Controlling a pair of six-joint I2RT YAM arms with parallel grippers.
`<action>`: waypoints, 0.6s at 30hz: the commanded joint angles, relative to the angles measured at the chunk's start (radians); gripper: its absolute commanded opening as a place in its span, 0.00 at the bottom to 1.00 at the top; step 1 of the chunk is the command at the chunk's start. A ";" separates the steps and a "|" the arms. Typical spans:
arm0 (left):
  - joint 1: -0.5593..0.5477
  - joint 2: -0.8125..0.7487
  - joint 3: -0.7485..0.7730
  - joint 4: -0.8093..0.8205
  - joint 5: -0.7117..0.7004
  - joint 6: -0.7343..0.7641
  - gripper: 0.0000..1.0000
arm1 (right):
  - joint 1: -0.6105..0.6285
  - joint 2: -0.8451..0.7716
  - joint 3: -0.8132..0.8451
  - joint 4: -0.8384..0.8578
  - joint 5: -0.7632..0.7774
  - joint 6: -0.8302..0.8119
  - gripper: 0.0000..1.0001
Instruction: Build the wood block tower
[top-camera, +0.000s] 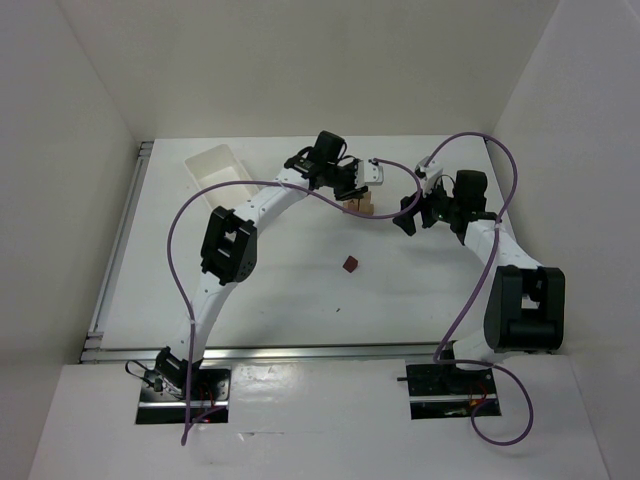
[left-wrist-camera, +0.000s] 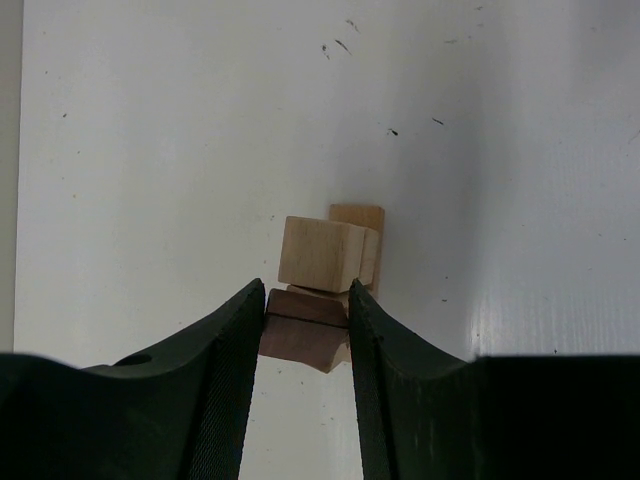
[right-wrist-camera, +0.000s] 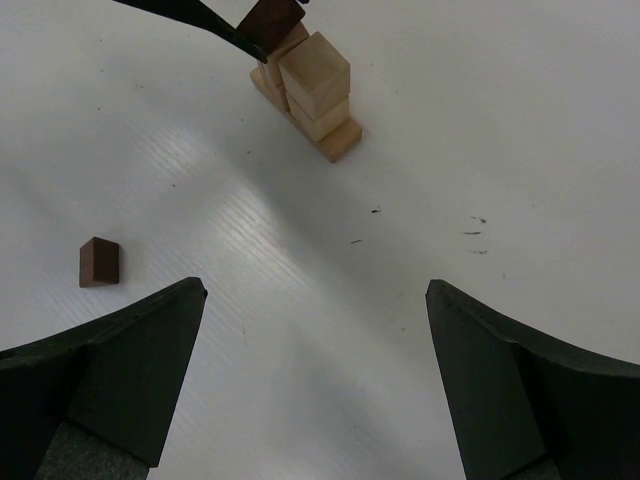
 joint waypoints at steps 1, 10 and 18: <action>0.004 -0.006 0.021 0.012 0.015 0.030 0.46 | -0.001 -0.001 0.045 -0.017 -0.021 -0.021 1.00; 0.004 -0.006 0.012 0.012 0.015 0.030 0.49 | -0.001 -0.001 0.045 -0.017 -0.021 -0.021 1.00; 0.004 -0.066 0.002 0.042 0.024 -0.002 0.73 | -0.001 -0.001 0.055 -0.017 -0.039 -0.021 1.00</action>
